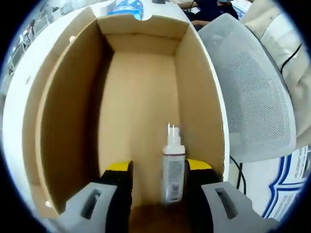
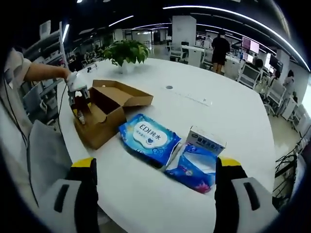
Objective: Operate the shoe box by opening the lid, removing the specified soft item, and placing it in the target area until the item is outside and the box remains undamaged.
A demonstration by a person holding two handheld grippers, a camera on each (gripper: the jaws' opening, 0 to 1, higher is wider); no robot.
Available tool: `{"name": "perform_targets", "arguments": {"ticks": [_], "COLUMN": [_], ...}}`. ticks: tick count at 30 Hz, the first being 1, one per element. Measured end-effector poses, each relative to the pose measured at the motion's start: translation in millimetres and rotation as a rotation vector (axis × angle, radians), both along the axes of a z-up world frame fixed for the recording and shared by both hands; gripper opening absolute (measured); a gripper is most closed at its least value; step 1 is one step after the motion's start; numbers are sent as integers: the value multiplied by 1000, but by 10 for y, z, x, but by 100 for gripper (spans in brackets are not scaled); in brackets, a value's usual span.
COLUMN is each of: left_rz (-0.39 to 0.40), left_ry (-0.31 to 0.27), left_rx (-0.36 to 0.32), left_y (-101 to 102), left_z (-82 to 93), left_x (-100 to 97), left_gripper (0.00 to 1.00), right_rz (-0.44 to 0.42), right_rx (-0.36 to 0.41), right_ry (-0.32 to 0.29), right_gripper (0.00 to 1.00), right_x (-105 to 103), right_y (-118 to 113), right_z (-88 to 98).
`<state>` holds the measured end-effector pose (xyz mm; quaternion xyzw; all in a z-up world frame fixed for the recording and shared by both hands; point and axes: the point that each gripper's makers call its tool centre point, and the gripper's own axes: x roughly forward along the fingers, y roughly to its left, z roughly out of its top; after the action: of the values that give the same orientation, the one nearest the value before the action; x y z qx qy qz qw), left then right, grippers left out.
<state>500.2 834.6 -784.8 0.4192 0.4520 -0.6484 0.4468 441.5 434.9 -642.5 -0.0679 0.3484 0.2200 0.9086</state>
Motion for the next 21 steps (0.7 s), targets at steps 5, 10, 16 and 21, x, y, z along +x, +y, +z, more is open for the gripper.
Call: {"name": "perform_targets", "arguments": {"ticks": [5,10,16,21], "left_rz": [10,9,4,10], "left_ry": [-57,-83,-111,-121], "left_rx": [-13,-25,-19,-8], "left_y": [2,-13,-12,-14], "left_z": [2,-8,-54,-71], "left_x": [58,114,128,108], "left_gripper": [28,25,21,20], "right_rz": [3,6,11,18], "right_rx": [0,3,9,10], "right_ry": [5,7,10,10], "right_gripper": [96,96,96,96], "right_x": [-12,-18,-39,-60], "right_y": [20,37,65,86], "right_z": [-15,-24,-36,-44]}}
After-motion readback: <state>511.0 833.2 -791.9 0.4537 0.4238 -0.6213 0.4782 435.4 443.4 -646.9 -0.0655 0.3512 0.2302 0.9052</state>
